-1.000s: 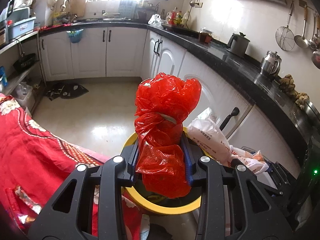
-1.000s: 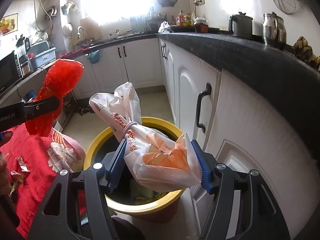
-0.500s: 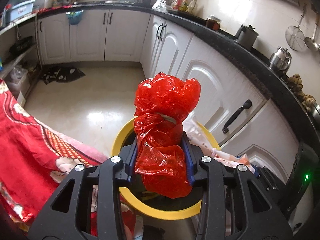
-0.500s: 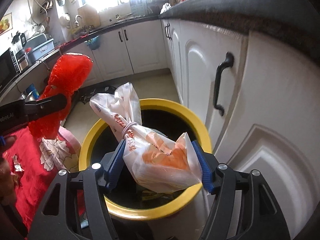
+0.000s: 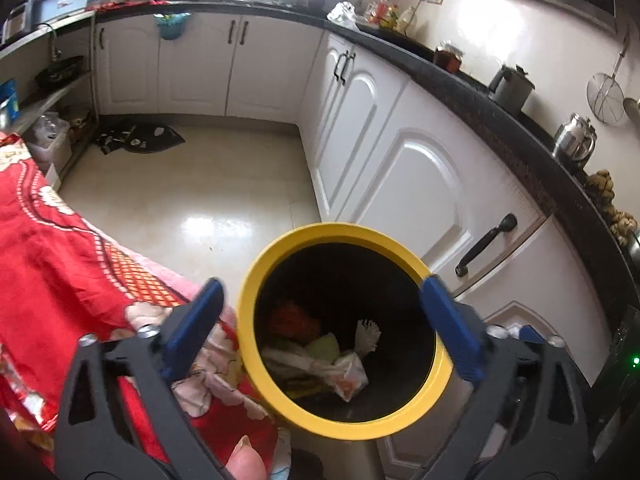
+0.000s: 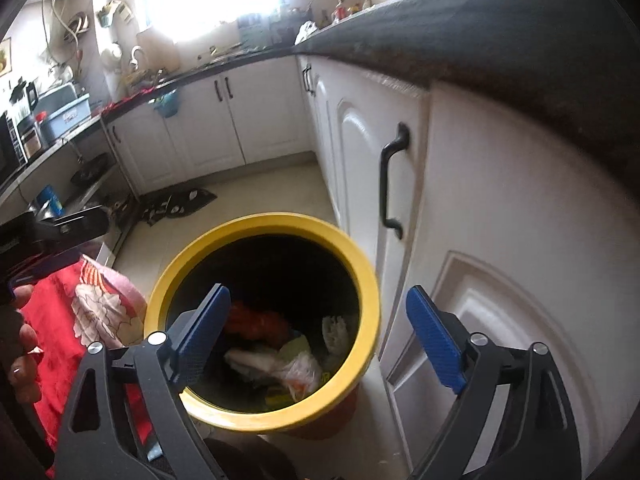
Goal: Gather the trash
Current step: 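Open both grippers to drop the bags into the yellow bin, then move both open grippers back toward the snack wrappers on the cloth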
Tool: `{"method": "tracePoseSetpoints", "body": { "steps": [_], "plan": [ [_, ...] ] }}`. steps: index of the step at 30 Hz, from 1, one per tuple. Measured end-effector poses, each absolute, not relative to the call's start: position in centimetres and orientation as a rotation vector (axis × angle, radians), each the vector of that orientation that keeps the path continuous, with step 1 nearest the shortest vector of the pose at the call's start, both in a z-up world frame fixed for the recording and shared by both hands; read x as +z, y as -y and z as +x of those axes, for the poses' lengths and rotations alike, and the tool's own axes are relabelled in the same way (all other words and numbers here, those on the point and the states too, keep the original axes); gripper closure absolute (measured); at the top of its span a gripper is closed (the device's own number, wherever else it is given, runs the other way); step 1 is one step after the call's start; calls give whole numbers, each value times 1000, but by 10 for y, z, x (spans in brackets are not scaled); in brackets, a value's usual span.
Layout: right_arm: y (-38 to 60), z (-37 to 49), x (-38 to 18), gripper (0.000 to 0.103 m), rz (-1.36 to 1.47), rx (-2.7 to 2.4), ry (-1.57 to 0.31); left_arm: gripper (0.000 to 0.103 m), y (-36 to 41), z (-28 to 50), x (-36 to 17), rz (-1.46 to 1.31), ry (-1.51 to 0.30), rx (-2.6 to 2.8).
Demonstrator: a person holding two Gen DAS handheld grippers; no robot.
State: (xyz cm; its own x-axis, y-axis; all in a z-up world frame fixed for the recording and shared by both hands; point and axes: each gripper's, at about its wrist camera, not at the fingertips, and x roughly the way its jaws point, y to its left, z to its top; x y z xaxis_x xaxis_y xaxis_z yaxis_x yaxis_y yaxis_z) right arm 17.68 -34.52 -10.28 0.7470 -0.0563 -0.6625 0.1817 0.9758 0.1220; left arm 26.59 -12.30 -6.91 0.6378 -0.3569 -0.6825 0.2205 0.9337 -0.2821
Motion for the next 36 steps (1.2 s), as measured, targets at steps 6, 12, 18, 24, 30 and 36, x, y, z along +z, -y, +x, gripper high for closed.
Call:
{"method": "tracePoseSetpoints", "body": {
  "steps": [6,12,18,24,30,36],
  "plan": [
    [344,164,-88,11,179,-142,-678,11,111,254,-51,-178,-771,-318],
    [338,154,-69,8,165,-139,-639,11,101,240,-37,-184,-741,-317],
    [330,141,-48,8,162,-120,-592,11,87,224,-22,-193,-710,-314],
    [316,131,-32,7,155,-83,-563,11,72,209,-9,-202,-677,-298],
    [305,122,-19,7,145,-52,-535,11,55,195,-1,-211,-651,-277],
    [291,117,-8,7,132,-16,-516,11,36,182,7,-231,-620,-250]
  ]
}}
